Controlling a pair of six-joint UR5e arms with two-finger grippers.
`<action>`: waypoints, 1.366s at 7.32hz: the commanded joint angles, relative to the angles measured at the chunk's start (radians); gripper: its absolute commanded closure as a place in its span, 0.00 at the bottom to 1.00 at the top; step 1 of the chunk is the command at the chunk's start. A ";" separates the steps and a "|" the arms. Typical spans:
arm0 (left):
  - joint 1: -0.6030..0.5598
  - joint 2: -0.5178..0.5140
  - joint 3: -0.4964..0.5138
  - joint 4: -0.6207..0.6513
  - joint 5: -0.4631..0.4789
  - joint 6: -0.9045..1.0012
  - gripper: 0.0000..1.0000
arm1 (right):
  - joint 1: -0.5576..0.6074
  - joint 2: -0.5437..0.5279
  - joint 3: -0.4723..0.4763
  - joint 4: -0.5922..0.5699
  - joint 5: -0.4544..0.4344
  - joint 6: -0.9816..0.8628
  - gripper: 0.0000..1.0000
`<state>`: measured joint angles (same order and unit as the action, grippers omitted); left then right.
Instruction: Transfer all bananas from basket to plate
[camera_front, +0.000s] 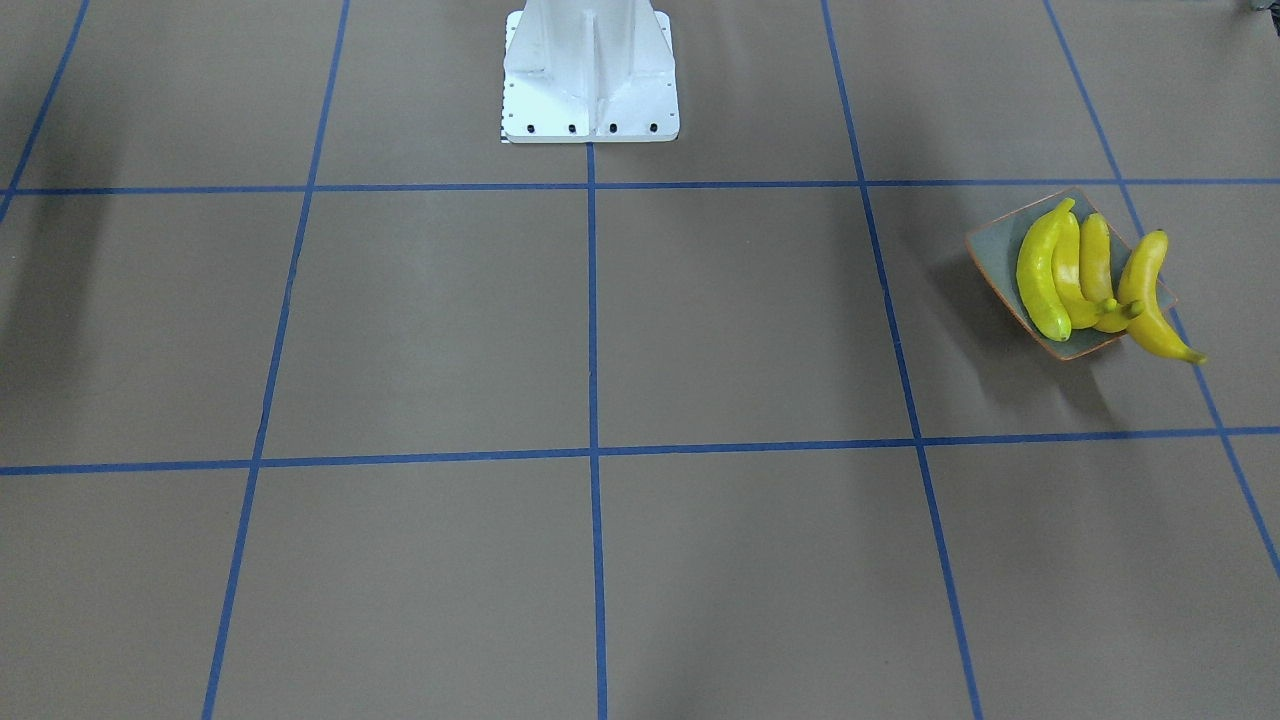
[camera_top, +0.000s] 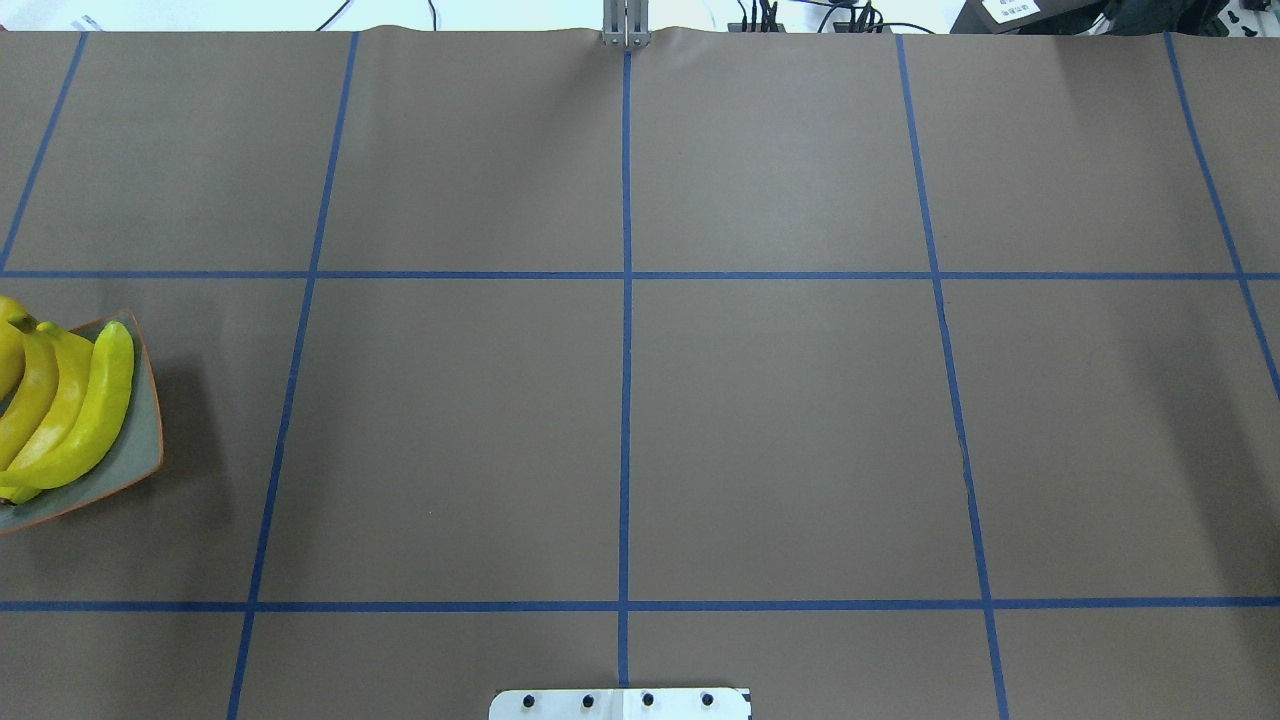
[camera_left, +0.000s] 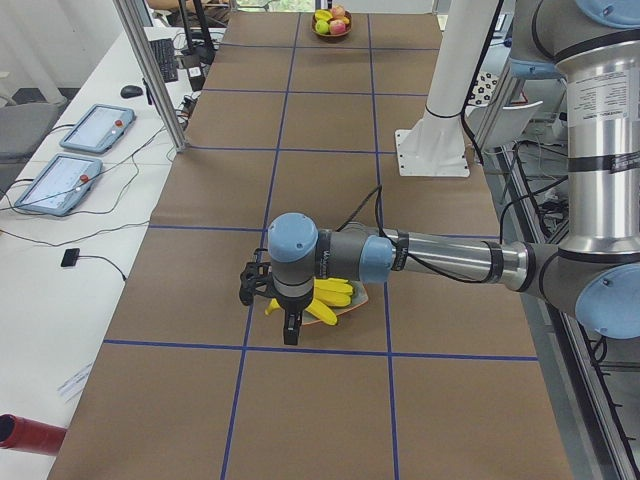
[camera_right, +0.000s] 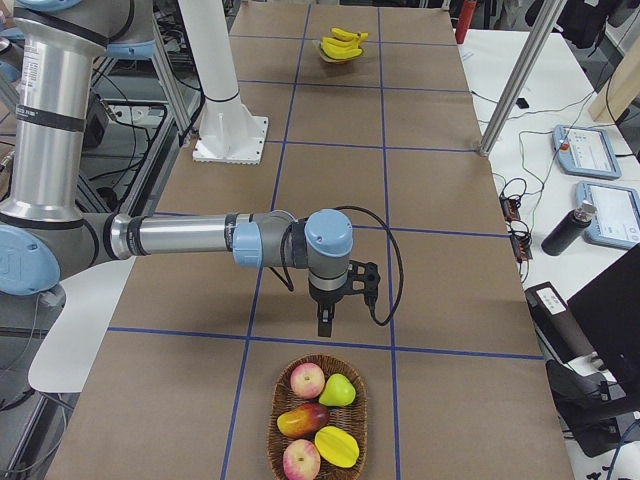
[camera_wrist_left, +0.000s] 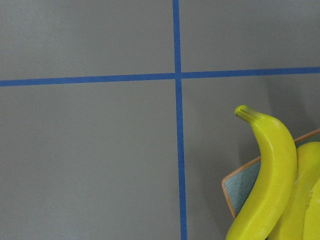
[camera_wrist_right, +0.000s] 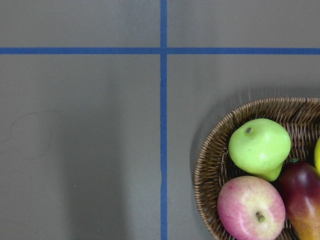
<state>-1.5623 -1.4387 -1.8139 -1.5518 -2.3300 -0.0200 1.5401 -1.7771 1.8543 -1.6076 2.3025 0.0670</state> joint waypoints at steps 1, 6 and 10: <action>0.001 0.006 -0.008 0.001 0.003 0.000 0.00 | 0.000 -0.005 -0.004 0.000 0.000 0.002 0.00; -0.002 0.072 -0.027 0.002 0.008 0.000 0.00 | 0.000 -0.002 -0.003 0.002 0.002 0.003 0.00; -0.002 0.086 -0.030 0.002 0.011 0.000 0.00 | -0.002 0.007 0.003 0.002 0.003 0.011 0.00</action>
<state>-1.5646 -1.3567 -1.8424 -1.5488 -2.3191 -0.0199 1.5387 -1.7714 1.8557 -1.6061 2.3050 0.0740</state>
